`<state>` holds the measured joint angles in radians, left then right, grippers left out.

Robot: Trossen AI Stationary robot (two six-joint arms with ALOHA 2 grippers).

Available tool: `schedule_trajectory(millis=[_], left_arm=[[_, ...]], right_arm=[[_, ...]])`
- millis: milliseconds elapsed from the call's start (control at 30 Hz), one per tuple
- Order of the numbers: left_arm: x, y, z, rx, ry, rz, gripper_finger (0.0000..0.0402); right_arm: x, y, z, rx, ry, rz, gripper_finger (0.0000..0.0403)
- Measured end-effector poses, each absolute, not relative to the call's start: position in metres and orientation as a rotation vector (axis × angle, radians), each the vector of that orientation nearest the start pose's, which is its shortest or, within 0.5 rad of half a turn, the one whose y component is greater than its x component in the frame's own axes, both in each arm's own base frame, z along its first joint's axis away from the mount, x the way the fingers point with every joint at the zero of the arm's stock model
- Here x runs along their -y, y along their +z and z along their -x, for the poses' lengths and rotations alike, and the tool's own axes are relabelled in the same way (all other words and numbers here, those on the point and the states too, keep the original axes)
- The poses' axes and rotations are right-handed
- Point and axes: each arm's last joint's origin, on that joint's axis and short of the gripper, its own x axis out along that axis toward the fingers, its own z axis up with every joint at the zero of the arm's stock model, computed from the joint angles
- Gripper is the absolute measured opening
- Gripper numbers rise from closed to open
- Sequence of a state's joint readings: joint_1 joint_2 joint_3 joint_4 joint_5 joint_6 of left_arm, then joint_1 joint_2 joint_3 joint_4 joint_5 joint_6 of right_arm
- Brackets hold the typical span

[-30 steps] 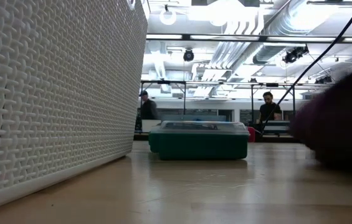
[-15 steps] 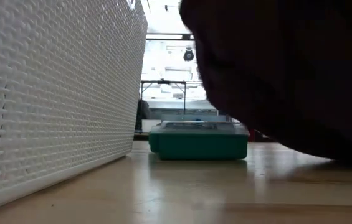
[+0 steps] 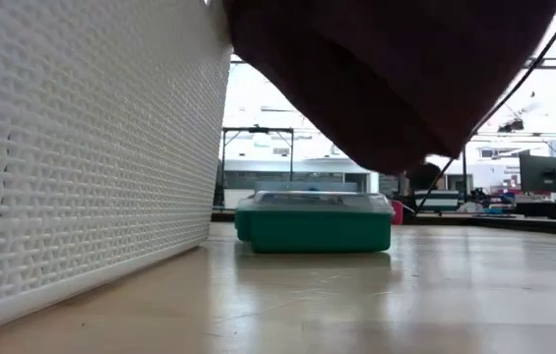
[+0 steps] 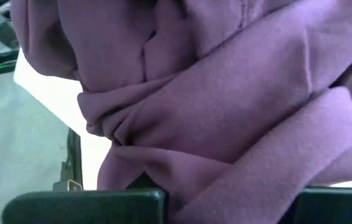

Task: Pick & place medical supplies in basket/bin
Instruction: Put the purple patient gown into the white laundry organizer

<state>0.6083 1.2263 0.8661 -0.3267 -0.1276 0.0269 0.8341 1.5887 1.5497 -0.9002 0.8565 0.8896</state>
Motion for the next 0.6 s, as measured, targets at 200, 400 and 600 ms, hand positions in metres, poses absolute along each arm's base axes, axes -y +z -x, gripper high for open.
schedule_trajectory(millis=[200,400,600], left_arm=[[-0.149,0.261,-0.208,-0.691,0.697,0.142,0.0194],[-0.149,0.261,-0.208,-0.691,0.697,0.142,0.0194],[-0.149,0.261,-0.208,-0.69,0.697,0.142,0.0194]], right_arm=[[-0.216,0.361,-0.262,-0.451,-0.202,-0.07,0.0051],[-0.197,0.382,-0.298,-0.301,-0.087,0.049,0.0052],[-0.175,0.381,-0.334,-0.228,-0.006,0.082,0.0052]])
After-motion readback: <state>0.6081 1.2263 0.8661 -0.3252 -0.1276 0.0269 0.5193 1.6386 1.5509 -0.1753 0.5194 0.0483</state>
